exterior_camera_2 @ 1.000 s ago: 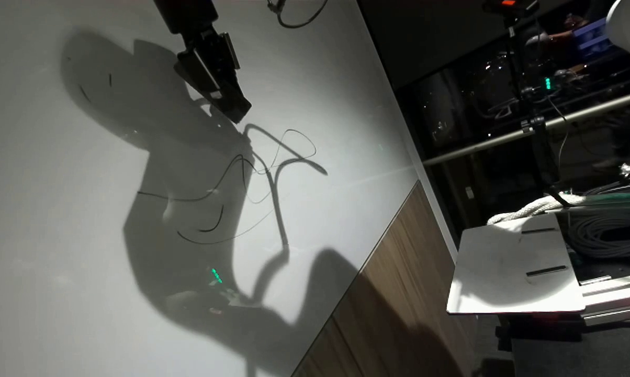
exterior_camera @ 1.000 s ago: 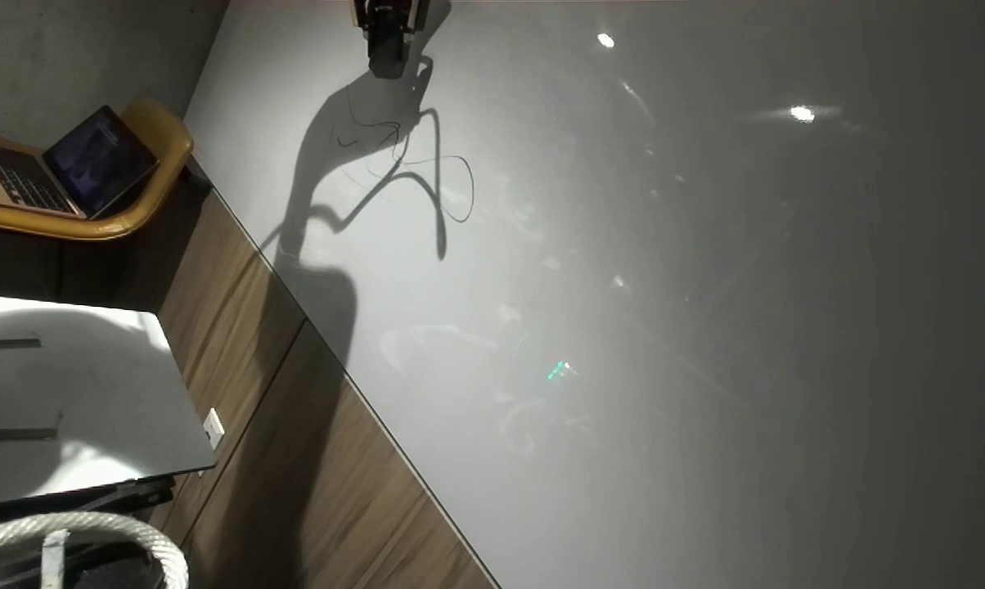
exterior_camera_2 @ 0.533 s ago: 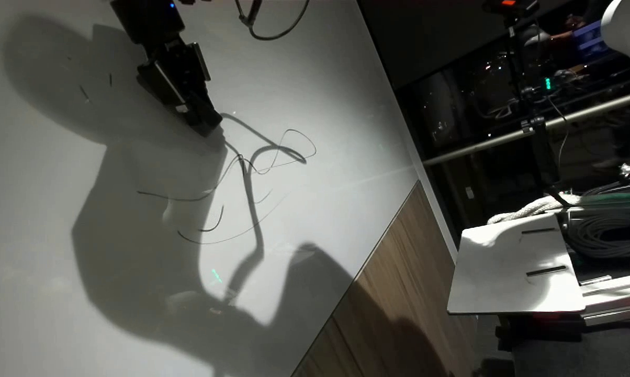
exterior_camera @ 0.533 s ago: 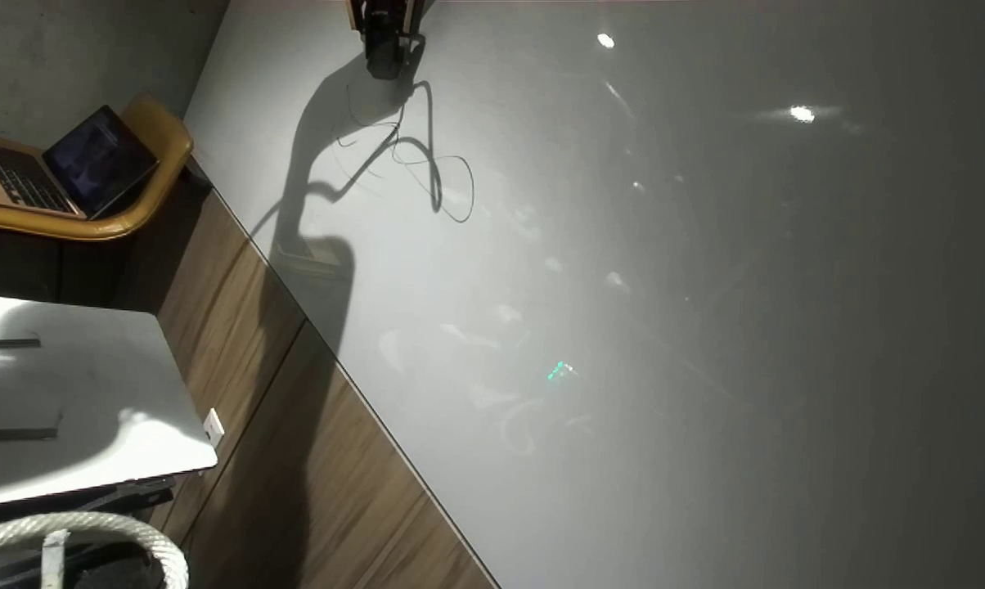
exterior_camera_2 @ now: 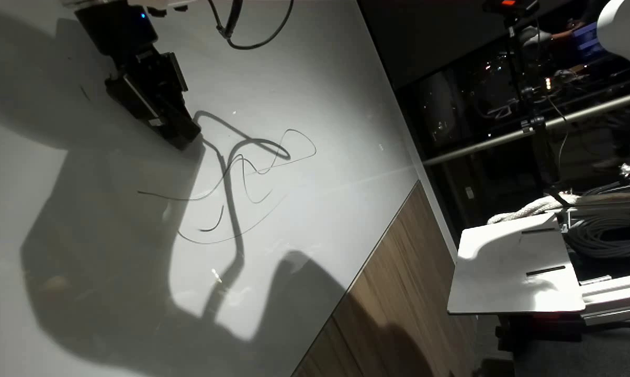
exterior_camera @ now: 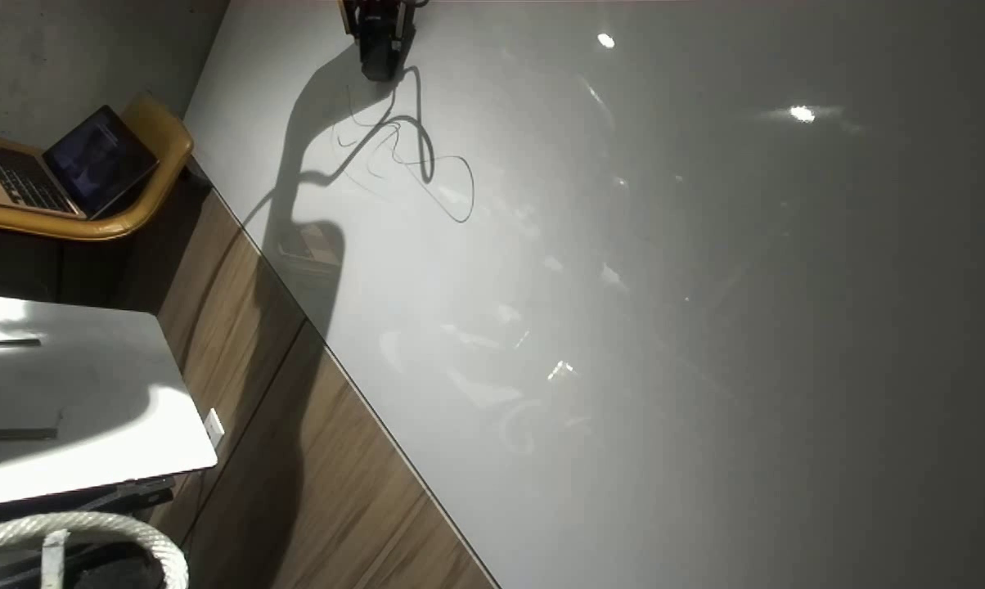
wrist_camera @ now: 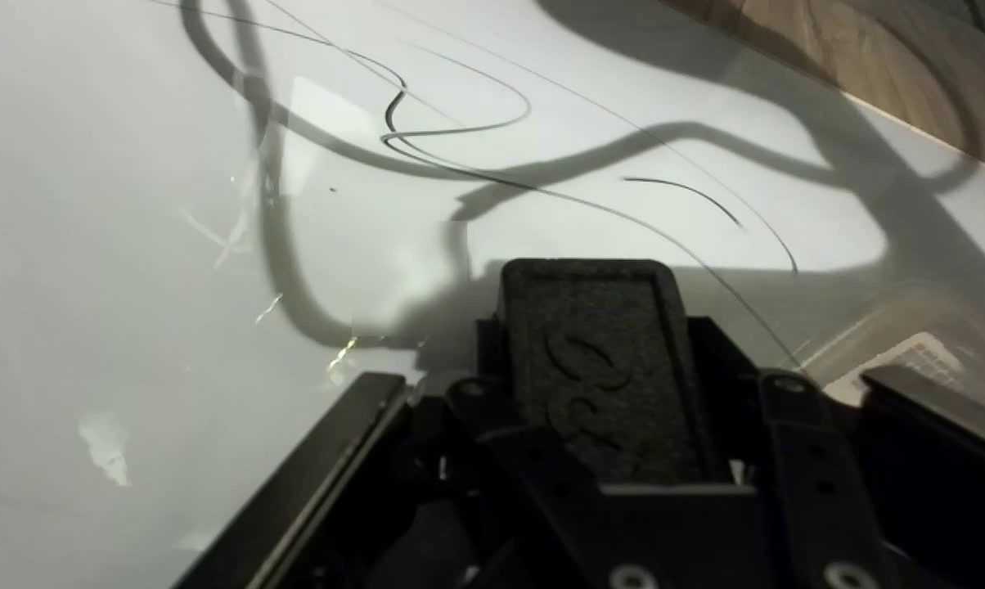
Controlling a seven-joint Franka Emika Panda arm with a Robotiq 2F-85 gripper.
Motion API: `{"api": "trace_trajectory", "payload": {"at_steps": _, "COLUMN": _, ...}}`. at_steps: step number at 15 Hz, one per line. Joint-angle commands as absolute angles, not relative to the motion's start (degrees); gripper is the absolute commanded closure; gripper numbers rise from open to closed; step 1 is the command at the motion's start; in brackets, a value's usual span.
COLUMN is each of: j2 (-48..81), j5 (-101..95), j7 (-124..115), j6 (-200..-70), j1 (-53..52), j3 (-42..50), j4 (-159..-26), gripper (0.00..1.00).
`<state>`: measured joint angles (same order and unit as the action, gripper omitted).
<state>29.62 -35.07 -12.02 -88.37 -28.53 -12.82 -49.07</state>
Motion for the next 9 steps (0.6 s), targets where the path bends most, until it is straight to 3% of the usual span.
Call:
{"api": "trace_trajectory", "payload": {"at_steps": 1, "j2": 33.35, "j5": -36.69, "j7": -9.36, "j6": -84.58, "j1": -30.57, "j3": -12.32, "j4": -40.34, "gripper": 0.69}}
{"api": "trace_trajectory", "payload": {"at_steps": 9, "j2": 35.86, "j5": -37.79, "j7": -7.04, "j6": -81.37, "j1": -34.29, "j3": -8.83, "j4": -31.23, "gripper": 0.69}}
